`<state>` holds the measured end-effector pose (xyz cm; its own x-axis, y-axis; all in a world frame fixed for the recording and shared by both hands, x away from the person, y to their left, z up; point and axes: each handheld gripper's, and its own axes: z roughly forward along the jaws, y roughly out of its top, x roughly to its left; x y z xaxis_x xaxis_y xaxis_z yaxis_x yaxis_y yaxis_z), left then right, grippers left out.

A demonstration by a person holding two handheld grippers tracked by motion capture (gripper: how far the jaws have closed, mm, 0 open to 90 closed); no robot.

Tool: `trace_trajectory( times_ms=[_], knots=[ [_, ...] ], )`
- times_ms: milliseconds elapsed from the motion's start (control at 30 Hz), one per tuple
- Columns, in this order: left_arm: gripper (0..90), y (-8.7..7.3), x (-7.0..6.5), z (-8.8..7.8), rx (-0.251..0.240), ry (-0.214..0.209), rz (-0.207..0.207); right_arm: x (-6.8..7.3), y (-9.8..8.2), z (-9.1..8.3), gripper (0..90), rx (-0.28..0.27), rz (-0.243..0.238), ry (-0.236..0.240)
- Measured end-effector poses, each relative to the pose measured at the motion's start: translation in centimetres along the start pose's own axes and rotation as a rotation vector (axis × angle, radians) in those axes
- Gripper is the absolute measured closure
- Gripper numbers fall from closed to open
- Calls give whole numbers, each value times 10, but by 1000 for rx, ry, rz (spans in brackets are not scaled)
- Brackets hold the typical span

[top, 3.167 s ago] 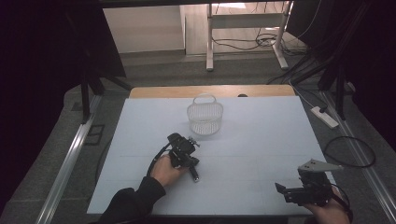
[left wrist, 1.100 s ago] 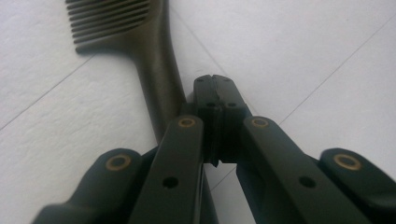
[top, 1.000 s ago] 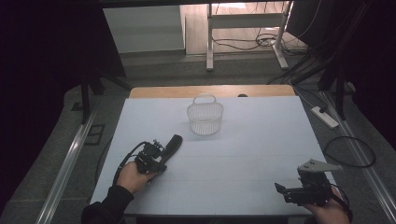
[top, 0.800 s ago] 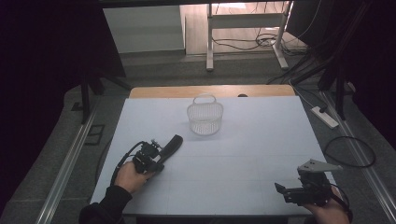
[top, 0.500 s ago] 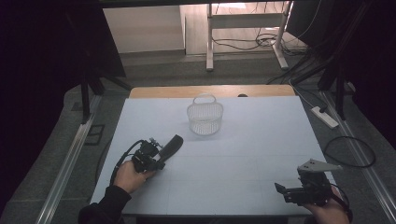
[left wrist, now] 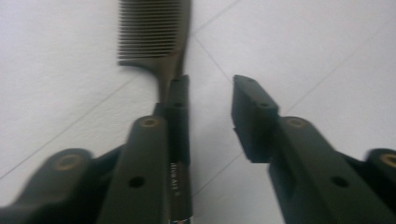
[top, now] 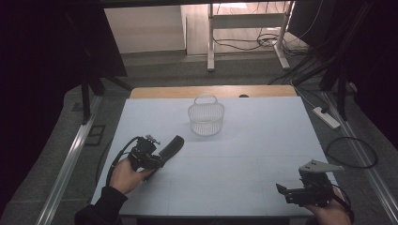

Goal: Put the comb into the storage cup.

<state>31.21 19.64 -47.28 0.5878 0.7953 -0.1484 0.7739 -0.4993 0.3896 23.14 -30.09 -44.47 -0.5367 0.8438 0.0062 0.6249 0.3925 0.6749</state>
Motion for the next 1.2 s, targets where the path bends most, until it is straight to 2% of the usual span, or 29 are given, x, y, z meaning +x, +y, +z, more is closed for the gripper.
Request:
trace_trajectory(
  times_ms=[267,467,633,733,900,1200],
  knots=[
    [325,-4,9,-6,-5,35,-7,0,0,0,49,-1,0,0],
    [140,-5,16,-8,-14,12,-22,0,0,0,48,-1,0,0],
    [0,-7,19,-10,-5,1,-13,0,0,0,49,-1,0,1],
    [0,-7,21,-11,-1,12,-12,0,0,0,48,-1,-1,1],
    [0,-7,20,-6,9,8,-5,0,0,0,49,0,-1,1],
    [0,-7,18,19,50,28,22,0,0,0,49,2,-1,1]
  ],
)
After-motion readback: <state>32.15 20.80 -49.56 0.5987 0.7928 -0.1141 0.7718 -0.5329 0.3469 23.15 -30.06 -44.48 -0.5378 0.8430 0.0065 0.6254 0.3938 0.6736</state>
